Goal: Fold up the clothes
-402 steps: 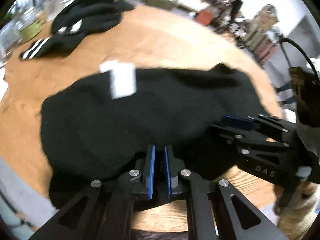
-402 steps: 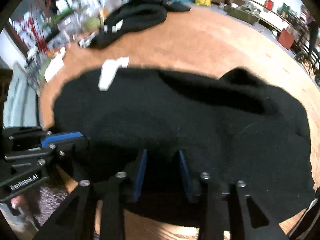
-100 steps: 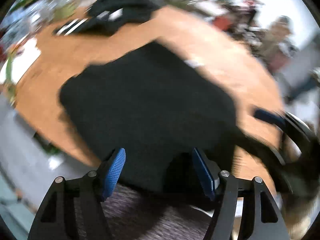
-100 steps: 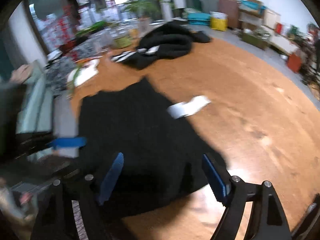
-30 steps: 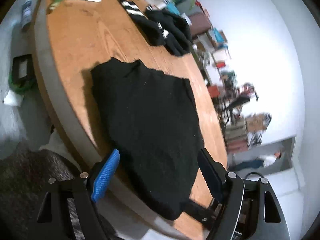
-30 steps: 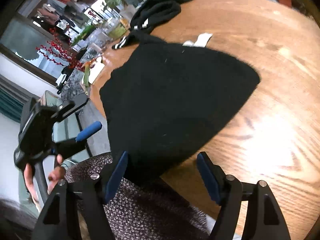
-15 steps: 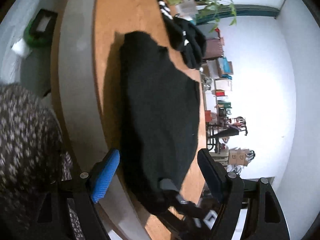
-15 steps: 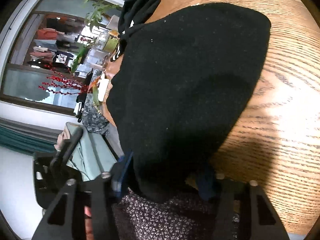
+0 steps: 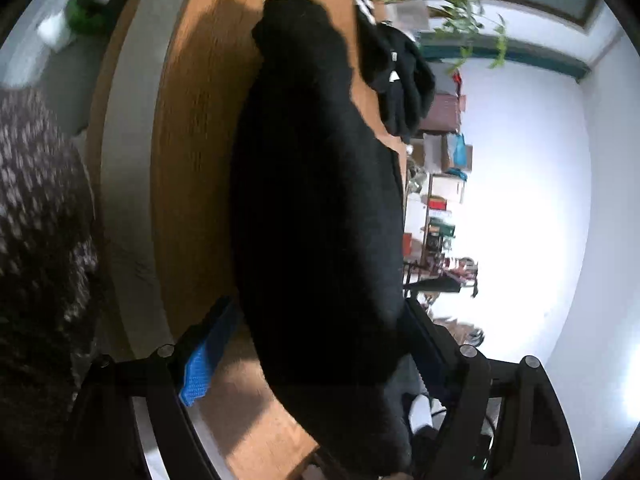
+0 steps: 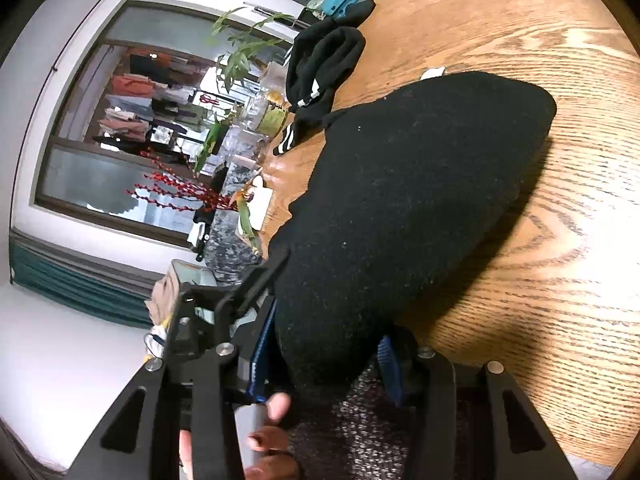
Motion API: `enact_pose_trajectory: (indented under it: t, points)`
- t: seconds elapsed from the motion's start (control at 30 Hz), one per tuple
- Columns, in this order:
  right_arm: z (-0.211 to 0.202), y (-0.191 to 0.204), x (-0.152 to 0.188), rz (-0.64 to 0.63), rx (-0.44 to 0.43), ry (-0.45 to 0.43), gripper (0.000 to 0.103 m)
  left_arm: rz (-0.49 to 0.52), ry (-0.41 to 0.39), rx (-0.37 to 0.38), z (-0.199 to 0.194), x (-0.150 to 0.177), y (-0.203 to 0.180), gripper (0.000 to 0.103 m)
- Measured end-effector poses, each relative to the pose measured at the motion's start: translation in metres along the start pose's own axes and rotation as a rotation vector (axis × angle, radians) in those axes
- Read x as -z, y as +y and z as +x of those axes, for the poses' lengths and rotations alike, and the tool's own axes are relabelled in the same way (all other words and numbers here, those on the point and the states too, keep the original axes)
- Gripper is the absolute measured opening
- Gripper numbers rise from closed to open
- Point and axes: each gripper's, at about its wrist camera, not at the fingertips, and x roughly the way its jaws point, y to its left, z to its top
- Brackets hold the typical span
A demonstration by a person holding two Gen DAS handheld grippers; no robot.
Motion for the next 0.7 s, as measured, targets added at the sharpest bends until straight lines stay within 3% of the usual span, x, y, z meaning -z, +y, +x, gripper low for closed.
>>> enact_pose_trajectory:
  t: [0.23, 0.27, 0.37, 0.4, 0.5, 0.6, 0.7]
  points:
    - [-0.004, -0.006, 0.000, -0.004, -0.019, 0.010, 0.050, -0.093, 0.062, 0.033, 0.037, -0.009, -0.005, 0.082]
    - [-0.003, -0.007, 0.000, -0.007, -0.016, 0.013, 0.050, -0.091, 0.054, 0.021, 0.039, -0.011, -0.007, 0.077]
    - [-0.007, -0.017, 0.000, 0.016, -0.003, 0.013, 0.061, -0.047, 0.071, -0.009, 0.045, -0.017, -0.013, 0.045]
    - [-0.010, -0.023, -0.001, 0.033, 0.004, 0.008, 0.066, -0.041, 0.082, -0.012, 0.046, -0.019, -0.014, 0.042]
    - [-0.026, -0.045, -0.007, 0.086, 0.065, -0.064, 0.087, -0.097, 0.117, 0.022, 0.046, -0.027, -0.012, 0.038]
    - [-0.038, -0.071, -0.015, 0.168, 0.083, -0.144, 0.087, -0.109, 0.143, 0.052, 0.045, -0.033, -0.019, 0.036]
    - [-0.023, -0.078, -0.028, 0.177, -0.030, -0.133, 0.087, -0.105, 0.159, 0.071, 0.044, -0.037, -0.027, 0.036]
